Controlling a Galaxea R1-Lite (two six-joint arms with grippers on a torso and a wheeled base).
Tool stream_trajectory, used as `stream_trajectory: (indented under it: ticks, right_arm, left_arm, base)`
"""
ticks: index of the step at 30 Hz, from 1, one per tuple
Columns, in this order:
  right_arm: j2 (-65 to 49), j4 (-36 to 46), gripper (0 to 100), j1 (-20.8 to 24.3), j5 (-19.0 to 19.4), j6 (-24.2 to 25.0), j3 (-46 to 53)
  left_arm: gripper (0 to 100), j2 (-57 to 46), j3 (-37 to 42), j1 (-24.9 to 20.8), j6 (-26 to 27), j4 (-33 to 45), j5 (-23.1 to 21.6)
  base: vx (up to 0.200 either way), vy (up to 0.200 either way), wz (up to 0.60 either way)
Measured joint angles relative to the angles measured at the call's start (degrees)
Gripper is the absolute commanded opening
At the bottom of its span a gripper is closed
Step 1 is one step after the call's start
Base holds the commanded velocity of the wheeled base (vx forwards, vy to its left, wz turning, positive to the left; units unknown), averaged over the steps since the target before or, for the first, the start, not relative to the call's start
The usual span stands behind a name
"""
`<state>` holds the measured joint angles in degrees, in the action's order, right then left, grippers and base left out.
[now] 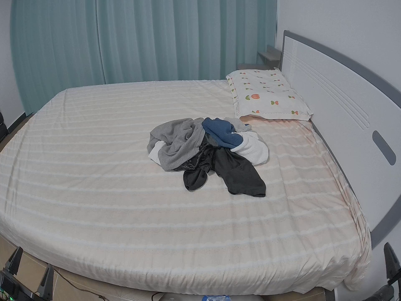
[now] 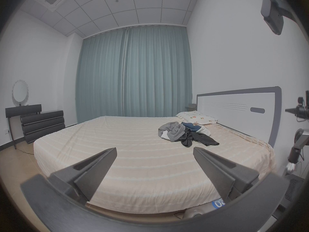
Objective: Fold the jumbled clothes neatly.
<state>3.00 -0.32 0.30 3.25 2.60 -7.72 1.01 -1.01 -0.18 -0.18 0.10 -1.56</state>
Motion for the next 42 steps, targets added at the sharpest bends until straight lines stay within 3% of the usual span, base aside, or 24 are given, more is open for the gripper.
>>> stream_trajectory:
  ticks: [9, 18, 29, 42]
  right_arm:
    - [16.9, -1.6, 100, 0.7, 4.7, 2.3, -5.9]
    - [40.9, -13.1, 100, 3.2, 5.9, 5.9, -8.3]
    - [72.4, -29.9, 100, 7.2, 1.7, 14.6, -15.9]
    - [110.1, -41.3, 100, 11.6, -4.9, 23.2, -36.3]
  left_arm:
    - [100, 0.0, 0.0, 0.0, 0.0, 0.0, 0.0]
    - [100, 0.0, 0.0, 0.0, -0.1, 0.0, 0.0]
    - [100, 0.0, 0.0, 0.0, -0.1, 0.0, 0.0]
    - [100, 0.0, 0.0, 0.0, -0.3, -0.1, 0.1]
  base:
    - [0.000, 0.000, 0.00]
    - [0.000, 0.000, 0.00]
    - [0.000, 0.000, 0.00]
    - [0.000, 0.000, 0.00]
